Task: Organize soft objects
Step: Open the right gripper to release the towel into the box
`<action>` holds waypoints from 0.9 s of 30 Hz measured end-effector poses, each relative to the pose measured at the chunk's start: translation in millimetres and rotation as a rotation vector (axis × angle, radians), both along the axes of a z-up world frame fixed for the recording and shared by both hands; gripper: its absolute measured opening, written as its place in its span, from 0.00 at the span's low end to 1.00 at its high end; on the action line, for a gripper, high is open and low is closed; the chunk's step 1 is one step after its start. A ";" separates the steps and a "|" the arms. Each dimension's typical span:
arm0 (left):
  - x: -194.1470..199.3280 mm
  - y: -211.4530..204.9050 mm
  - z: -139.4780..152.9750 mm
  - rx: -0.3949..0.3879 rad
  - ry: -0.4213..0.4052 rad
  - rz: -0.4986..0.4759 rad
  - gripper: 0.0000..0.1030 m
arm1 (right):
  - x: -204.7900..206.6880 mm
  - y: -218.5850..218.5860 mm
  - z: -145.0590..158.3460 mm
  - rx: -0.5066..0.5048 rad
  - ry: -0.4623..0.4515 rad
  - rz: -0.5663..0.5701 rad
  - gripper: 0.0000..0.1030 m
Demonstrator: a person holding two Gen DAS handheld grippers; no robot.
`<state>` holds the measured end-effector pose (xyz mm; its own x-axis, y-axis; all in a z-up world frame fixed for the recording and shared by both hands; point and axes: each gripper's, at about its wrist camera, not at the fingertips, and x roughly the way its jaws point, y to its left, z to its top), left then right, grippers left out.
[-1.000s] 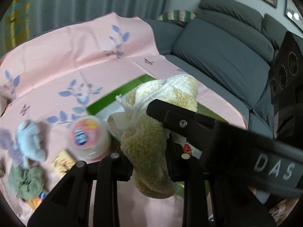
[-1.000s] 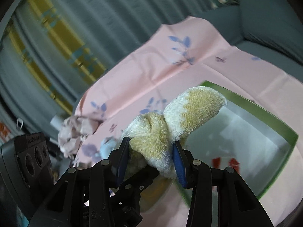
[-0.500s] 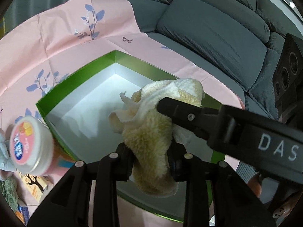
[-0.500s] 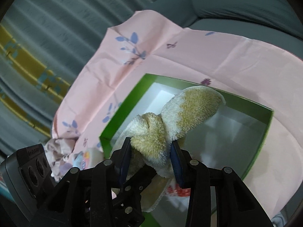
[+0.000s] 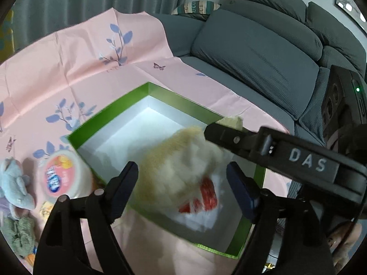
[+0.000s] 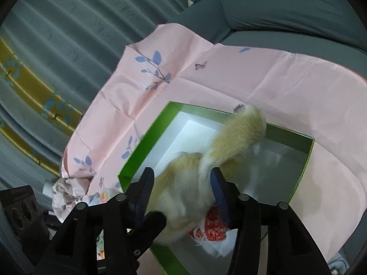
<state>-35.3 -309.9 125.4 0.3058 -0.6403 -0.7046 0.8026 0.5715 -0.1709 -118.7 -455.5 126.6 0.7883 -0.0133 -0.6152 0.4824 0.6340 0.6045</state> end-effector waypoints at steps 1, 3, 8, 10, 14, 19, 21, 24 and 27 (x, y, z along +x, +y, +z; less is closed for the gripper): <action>-0.9 4.6 2.8 0.003 -0.008 0.010 0.77 | -0.8 2.7 3.8 -0.011 -0.014 0.005 0.64; -1.3 14.6 7.0 0.002 -0.013 0.030 0.78 | -1.7 8.2 10.6 -0.034 -0.037 0.016 0.64; 0.1 54.1 16.2 -0.020 0.000 0.097 0.89 | -1.5 24.3 26.5 -0.088 -0.071 0.055 0.65; 1.7 78.1 19.6 -0.031 0.012 0.139 0.89 | 0.9 33.7 32.3 -0.103 -0.082 0.085 0.87; 7.7 141.8 23.1 -0.068 0.050 0.271 0.89 | 3.1 52.1 42.6 -0.138 -0.108 0.128 0.89; 10.3 213.4 20.7 -0.056 0.045 0.455 0.99 | 14.1 85.9 54.7 -0.167 -0.117 0.226 0.89; 8.3 247.6 16.0 -0.056 0.048 0.526 0.99 | 23.6 104.6 59.1 -0.182 -0.109 0.276 0.89; 6.1 281.5 8.8 -0.051 0.062 0.622 0.99 | 40.9 138.4 65.2 -0.237 -0.061 0.347 0.89; 5.3 319.0 -1.9 -0.076 0.109 0.713 0.99 | 65.0 177.3 68.1 -0.252 -0.007 0.431 0.89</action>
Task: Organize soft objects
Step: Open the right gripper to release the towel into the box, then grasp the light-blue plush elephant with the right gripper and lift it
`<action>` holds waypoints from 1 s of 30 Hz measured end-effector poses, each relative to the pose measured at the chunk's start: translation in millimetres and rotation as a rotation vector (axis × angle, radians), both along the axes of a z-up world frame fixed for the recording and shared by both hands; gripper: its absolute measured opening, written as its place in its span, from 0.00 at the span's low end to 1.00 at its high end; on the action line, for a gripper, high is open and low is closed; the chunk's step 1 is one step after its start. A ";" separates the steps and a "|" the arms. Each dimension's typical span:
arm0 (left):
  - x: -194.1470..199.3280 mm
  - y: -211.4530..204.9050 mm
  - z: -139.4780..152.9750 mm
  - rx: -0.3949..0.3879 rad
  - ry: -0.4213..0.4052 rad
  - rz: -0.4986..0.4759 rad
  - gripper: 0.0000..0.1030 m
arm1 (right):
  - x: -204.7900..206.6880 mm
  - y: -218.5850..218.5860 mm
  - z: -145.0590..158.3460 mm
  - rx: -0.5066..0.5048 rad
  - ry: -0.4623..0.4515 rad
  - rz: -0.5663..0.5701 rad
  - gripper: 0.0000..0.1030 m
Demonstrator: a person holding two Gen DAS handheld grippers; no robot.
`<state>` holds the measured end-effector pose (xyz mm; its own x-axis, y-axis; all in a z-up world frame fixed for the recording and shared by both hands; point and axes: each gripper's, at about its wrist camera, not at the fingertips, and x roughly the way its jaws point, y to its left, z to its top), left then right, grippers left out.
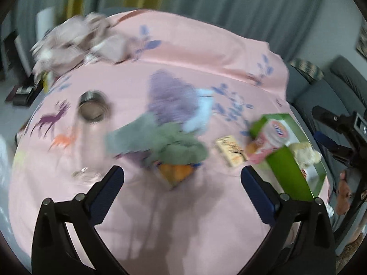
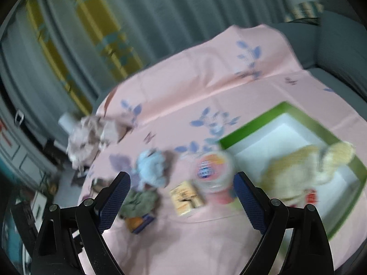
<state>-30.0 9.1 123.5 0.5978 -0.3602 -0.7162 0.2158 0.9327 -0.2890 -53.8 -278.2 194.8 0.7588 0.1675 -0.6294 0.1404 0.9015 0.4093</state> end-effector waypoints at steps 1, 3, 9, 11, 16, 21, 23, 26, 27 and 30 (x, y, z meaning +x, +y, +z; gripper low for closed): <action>0.1 8.6 -2.9 -0.012 0.013 0.022 0.99 | 9.6 11.1 -0.9 0.012 0.024 0.024 0.89; -1.2 24.1 -7.3 -0.037 0.033 0.060 0.99 | 29.4 29.9 -2.1 0.049 0.058 0.066 0.89; -4.9 50.8 -17.8 -0.073 0.076 0.115 0.99 | 105.2 66.2 -29.2 0.105 0.200 0.048 0.80; -4.0 56.7 -20.0 -0.079 0.078 0.115 0.99 | 125.5 70.2 -44.1 0.099 0.252 0.016 0.79; -2.9 63.5 -24.9 -0.087 0.085 0.107 0.99 | 166.1 75.3 -88.7 0.172 0.362 0.005 0.70; -1.3 64.6 -32.8 -0.098 0.116 0.103 0.99 | 179.2 77.7 -111.5 0.170 0.401 -0.024 0.69; -0.4 64.7 -33.9 -0.096 0.120 0.102 0.99 | 184.0 80.0 -120.6 0.188 0.414 -0.005 0.65; -0.7 63.8 -33.4 -0.096 0.118 0.097 0.99 | 187.8 81.1 -130.4 0.222 0.421 0.010 0.56; -1.9 62.7 -32.7 -0.095 0.116 0.095 0.99 | 187.0 81.1 -130.3 0.228 0.418 0.011 0.54; -3.6 61.4 -31.1 -0.095 0.114 0.090 0.99 | 179.5 80.0 -121.1 0.217 0.393 0.003 0.51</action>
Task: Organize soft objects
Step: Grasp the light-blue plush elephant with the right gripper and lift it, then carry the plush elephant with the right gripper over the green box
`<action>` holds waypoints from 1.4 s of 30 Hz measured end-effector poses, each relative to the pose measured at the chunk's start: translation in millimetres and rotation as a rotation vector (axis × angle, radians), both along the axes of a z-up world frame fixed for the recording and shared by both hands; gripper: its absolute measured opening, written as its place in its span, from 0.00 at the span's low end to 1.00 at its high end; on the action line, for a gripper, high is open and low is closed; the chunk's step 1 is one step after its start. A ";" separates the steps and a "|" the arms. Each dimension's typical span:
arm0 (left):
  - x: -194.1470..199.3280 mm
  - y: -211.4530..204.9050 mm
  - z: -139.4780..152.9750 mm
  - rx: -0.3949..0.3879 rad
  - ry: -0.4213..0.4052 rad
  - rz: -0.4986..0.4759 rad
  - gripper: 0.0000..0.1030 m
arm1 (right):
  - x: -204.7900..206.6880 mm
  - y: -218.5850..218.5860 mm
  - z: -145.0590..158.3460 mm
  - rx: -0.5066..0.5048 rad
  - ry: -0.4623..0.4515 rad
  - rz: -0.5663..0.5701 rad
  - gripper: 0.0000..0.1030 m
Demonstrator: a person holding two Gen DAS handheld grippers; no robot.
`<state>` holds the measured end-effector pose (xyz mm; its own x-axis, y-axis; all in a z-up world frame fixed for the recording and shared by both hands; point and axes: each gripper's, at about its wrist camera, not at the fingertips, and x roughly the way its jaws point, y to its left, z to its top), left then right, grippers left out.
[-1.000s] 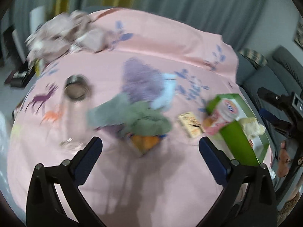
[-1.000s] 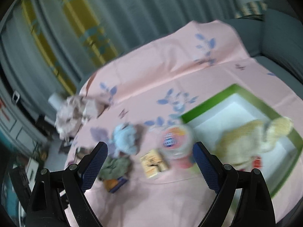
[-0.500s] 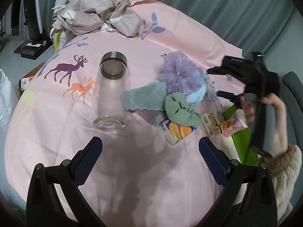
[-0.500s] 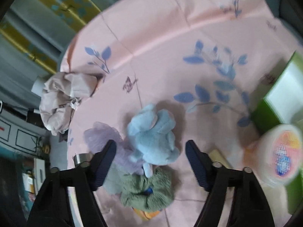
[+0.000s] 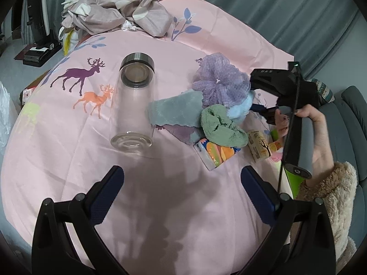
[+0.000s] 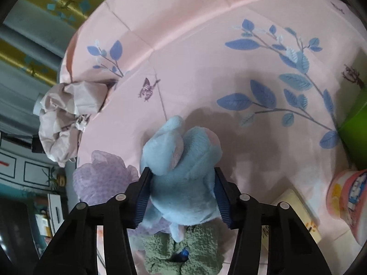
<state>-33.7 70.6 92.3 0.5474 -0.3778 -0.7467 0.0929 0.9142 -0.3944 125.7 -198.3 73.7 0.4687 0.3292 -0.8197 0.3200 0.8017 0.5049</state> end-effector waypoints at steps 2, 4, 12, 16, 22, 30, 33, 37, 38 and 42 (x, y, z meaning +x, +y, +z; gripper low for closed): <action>-0.6 0.2 0.3 -0.004 -0.003 -0.001 0.99 | -6.3 -0.9 12.0 -0.022 -0.028 -0.010 0.51; -2.1 -0.2 2.0 -0.004 -0.006 -0.006 0.99 | -15.6 0.3 31.7 -0.074 -0.078 -0.003 0.51; -11.1 -5.5 11.8 0.002 -0.031 -0.025 0.99 | -68.9 0.4 115.8 -0.148 -0.277 0.030 0.51; -16.8 -8.3 13.4 0.006 -0.034 -0.032 0.99 | -99.5 3.5 130.0 -0.046 -0.303 0.125 0.51; -24.4 -15.6 14.4 0.018 -0.036 -0.069 0.99 | -142.6 12.3 109.6 0.009 -0.241 0.217 0.51; -27.7 -26.0 5.7 0.032 -0.010 -0.111 0.99 | -170.8 23.6 33.7 0.107 -0.040 0.286 0.51; -27.2 -31.0 -1.4 0.031 0.009 -0.127 0.99 | -172.5 25.6 13.1 0.120 0.018 0.290 0.51; -27.1 -43.2 -15.0 0.035 0.044 -0.162 0.99 | -174.7 22.8 1.2 0.064 0.047 0.274 0.52; -27.1 -46.7 -18.0 0.035 0.049 -0.172 0.99 | -173.9 21.0 1.1 0.047 0.048 0.266 0.52; -26.9 -61.3 -28.3 0.027 0.070 -0.215 0.99 | -173.5 16.3 2.3 -0.028 0.047 0.254 0.57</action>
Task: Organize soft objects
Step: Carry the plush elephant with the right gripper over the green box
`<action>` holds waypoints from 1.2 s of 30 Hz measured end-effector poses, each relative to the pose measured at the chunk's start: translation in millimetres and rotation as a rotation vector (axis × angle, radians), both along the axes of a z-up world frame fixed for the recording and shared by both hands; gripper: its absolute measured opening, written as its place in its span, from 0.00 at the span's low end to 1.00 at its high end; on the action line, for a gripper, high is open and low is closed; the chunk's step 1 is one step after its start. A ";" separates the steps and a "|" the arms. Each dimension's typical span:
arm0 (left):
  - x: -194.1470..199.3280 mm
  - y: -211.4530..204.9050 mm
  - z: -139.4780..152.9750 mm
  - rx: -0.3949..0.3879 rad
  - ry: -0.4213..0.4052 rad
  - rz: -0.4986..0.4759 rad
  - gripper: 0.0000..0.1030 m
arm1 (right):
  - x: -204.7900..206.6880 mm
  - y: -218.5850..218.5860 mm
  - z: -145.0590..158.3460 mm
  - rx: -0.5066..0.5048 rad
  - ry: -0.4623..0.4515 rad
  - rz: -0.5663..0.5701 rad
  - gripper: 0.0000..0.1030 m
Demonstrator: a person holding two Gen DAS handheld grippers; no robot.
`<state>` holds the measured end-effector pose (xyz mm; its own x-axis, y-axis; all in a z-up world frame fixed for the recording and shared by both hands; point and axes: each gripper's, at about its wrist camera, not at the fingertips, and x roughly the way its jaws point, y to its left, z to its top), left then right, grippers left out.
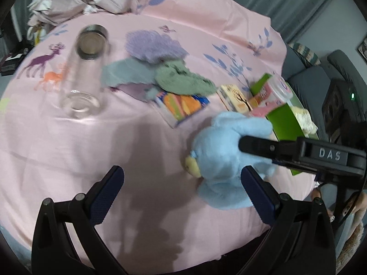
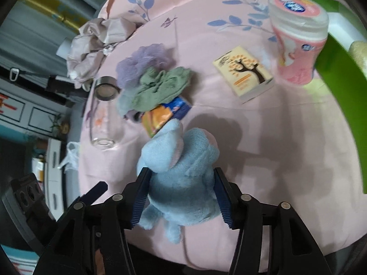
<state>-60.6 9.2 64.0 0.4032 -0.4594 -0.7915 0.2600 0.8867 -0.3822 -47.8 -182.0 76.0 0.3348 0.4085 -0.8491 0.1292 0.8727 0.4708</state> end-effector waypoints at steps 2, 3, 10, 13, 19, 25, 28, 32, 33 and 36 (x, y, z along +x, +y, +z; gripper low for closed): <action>0.3 -8.4 -5.6 -0.003 0.013 -0.020 0.99 | -1.4 -3.9 2.9 -0.030 -0.014 -0.004 0.61; 0.6 -11.2 -7.2 -0.007 0.018 -0.029 0.99 | -2.6 -6.5 4.6 -0.044 -0.021 -0.002 0.64; -0.1 -33.5 -14.3 -0.050 0.004 -0.083 0.98 | -16.8 -17.7 19.5 -0.123 -0.076 -0.026 0.72; 3.6 -38.9 -17.8 -0.081 -0.003 -0.099 0.98 | -22.1 -15.6 19.8 -0.068 -0.083 -0.012 0.73; 7.0 -47.0 -25.0 -0.133 0.017 -0.123 0.93 | -16.5 0.8 5.7 -0.083 -0.088 0.022 0.72; 7.6 -55.1 -23.4 -0.137 -0.007 -0.147 0.77 | -11.1 2.1 -3.3 -0.086 -0.116 0.018 0.67; 6.7 -58.4 -22.5 -0.123 -0.016 -0.151 0.75 | -12.0 -0.1 -2.9 -0.075 -0.139 0.032 0.66; 3.1 -64.5 -7.5 -0.097 -0.058 -0.155 0.75 | -15.3 -6.0 3.3 -0.047 -0.161 0.025 0.66; 1.6 -67.2 1.1 -0.091 -0.083 -0.157 0.75 | -16.7 -8.5 8.5 -0.039 -0.174 0.018 0.66; -0.6 -75.5 23.0 -0.085 -0.146 -0.172 0.75 | -22.2 -16.6 31.6 -0.031 -0.235 0.000 0.66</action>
<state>-61.2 -66.3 87.0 0.4211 -0.5939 -0.6856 0.4623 0.7908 -0.4011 -69.9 -198.7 107.6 0.5245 0.3838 -0.7600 0.0194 0.8870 0.4614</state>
